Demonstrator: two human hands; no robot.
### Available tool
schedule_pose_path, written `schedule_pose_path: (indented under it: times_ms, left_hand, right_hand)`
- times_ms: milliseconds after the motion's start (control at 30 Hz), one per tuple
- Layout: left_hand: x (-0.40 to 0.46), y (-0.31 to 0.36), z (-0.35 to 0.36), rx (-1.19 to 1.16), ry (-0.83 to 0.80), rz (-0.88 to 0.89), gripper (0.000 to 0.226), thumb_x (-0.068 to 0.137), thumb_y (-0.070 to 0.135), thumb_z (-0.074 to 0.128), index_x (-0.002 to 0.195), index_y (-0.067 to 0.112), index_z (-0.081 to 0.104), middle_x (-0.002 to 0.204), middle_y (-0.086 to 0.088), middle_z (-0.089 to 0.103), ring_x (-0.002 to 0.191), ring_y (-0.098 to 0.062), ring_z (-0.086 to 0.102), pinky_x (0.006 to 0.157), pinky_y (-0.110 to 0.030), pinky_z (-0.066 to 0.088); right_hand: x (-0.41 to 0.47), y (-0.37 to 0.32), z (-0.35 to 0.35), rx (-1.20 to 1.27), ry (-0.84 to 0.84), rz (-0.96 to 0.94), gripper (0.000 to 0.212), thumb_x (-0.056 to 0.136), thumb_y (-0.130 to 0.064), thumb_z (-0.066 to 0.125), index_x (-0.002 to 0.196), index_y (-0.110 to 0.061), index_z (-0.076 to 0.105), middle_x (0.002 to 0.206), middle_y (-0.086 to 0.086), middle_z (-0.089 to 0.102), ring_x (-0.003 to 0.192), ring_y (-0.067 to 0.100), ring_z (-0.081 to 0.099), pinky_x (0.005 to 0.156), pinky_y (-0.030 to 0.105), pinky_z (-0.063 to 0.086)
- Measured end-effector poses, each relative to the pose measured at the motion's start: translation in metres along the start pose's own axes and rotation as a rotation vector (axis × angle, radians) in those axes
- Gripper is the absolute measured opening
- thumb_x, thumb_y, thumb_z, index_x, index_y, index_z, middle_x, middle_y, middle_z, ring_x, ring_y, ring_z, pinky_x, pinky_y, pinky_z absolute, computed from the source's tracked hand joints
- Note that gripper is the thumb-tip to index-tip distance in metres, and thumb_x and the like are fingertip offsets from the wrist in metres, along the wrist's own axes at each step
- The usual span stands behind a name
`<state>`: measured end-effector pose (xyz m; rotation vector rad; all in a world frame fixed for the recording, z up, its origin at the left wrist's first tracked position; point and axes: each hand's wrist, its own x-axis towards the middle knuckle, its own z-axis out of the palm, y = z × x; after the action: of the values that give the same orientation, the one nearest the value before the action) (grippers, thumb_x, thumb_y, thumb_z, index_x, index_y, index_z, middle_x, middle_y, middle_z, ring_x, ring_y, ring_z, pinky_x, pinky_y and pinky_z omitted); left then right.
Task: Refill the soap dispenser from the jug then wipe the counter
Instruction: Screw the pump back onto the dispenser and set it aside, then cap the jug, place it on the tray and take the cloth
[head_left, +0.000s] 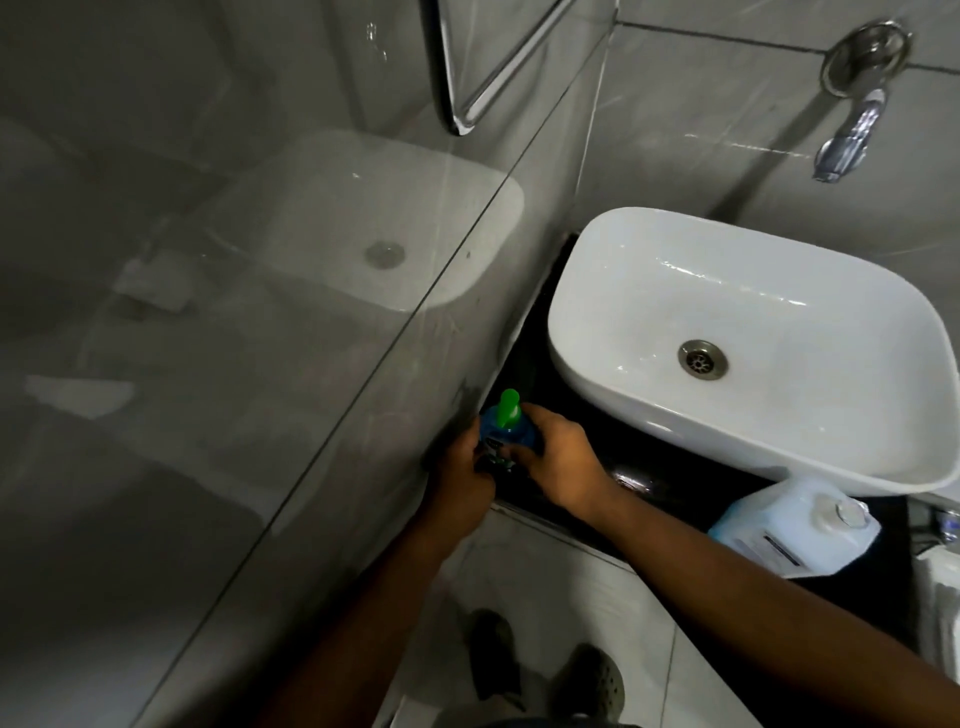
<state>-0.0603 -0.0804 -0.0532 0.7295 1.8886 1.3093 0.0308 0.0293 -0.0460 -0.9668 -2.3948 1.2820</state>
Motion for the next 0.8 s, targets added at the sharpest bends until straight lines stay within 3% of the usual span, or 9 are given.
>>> schedule_pose_path:
  times_ms: [100,200,333,400,467,533,633,733,800]
  left_hand:
    - [-0.006,-0.001,0.004,0.049,0.054,-0.025,0.068,0.082,-0.012,0.051,0.138,0.025,0.042,0.12,0.01,0.053,0.112,-0.009,0.052,0.094,-0.023,0.043]
    - [-0.022,-0.008,0.012,0.12,0.198,-0.138,0.056,0.081,0.001,0.06,0.132,0.021,0.05,0.112,0.007,0.057,0.103,-0.012,0.055,0.087,-0.027,0.043]
    - [-0.045,-0.018,0.037,0.226,0.109,-0.238,0.03,0.084,0.013,0.063,0.114,0.017,0.063,0.111,-0.003,0.068,0.1,-0.018,0.06,0.084,-0.026,0.044]
    - [-0.049,-0.015,0.058,0.245,-0.005,-0.187,0.028,0.085,0.012,0.064,0.112,0.016,0.064,0.11,-0.003,0.068,0.101,-0.017,0.061,0.086,-0.025,0.046]
    - [-0.047,-0.005,0.081,0.218,-0.112,-0.093,0.029,0.083,0.007,0.066,0.112,0.014,0.063,0.106,-0.002,0.067,0.1,-0.016,0.062,0.081,-0.019,0.044]
    - [-0.041,0.006,0.103,0.201,-0.224,-0.018,0.034,0.082,0.002,0.067,0.115,0.01,0.062,0.11,-0.007,0.065,0.098,-0.015,0.061,0.078,-0.016,0.044]
    - [-0.031,0.021,0.137,0.273,-0.392,0.081,0.048,0.079,0.006,0.071,0.124,0.015,0.056,0.122,-0.006,0.06,0.1,-0.015,0.059,0.084,-0.024,0.048]
    - [-0.022,0.037,0.166,0.345,-0.546,0.189,0.074,0.073,0.012,0.078,0.137,0.023,0.043,0.129,0.007,0.047,0.108,-0.01,0.052,0.087,-0.025,0.044]
    - [-0.017,0.049,0.183,0.369,-0.641,0.255,0.089,0.068,0.013,0.082,0.142,0.028,0.035,0.132,0.011,0.042,0.111,-0.007,0.049,0.088,-0.023,0.043]
  right_hand:
    - [-0.002,0.0,0.004,-0.021,0.018,0.0,0.052,0.077,-0.013,0.074,0.125,-0.008,0.054,0.115,0.016,0.064,0.106,0.029,0.061,0.088,0.031,0.047]
    - [-0.017,0.004,0.006,0.005,0.067,0.108,0.072,0.075,-0.019,0.077,0.137,-0.009,0.044,0.131,0.016,0.054,0.12,0.027,0.052,0.099,0.023,0.037]
    - [-0.064,0.03,-0.004,0.136,0.185,0.24,0.063,0.075,-0.021,0.078,0.132,-0.011,0.051,0.118,0.012,0.062,0.104,0.013,0.058,0.085,0.001,0.036]
    - [-0.094,0.049,-0.016,0.232,0.23,0.339,0.057,0.077,-0.019,0.077,0.128,-0.012,0.054,0.11,0.009,0.063,0.1,0.019,0.062,0.09,0.022,0.051]
    - [-0.124,0.068,-0.031,0.32,0.301,0.453,0.05,0.078,-0.017,0.075,0.125,-0.012,0.056,0.103,0.007,0.063,0.095,0.023,0.065,0.084,0.044,0.056]
    - [-0.151,0.083,-0.048,0.4,0.408,0.534,0.042,0.079,-0.012,0.074,0.118,-0.008,0.06,0.09,0.004,0.064,0.082,0.021,0.066,0.075,0.045,0.059]
    - [-0.189,0.105,-0.075,0.464,0.564,0.612,0.028,0.081,-0.006,0.071,0.108,-0.001,0.062,0.076,0.007,0.065,0.068,0.02,0.064,0.066,0.039,0.058]
    - [-0.213,0.122,-0.102,0.432,0.688,0.664,0.017,0.083,-0.003,0.068,0.1,-0.004,0.064,0.08,0.01,0.065,0.074,0.026,0.065,0.069,0.04,0.058]
    - [-0.218,0.133,-0.123,0.263,0.751,0.667,0.021,0.083,-0.008,0.069,0.103,-0.009,0.065,0.087,0.011,0.068,0.08,0.025,0.066,0.075,0.036,0.055]
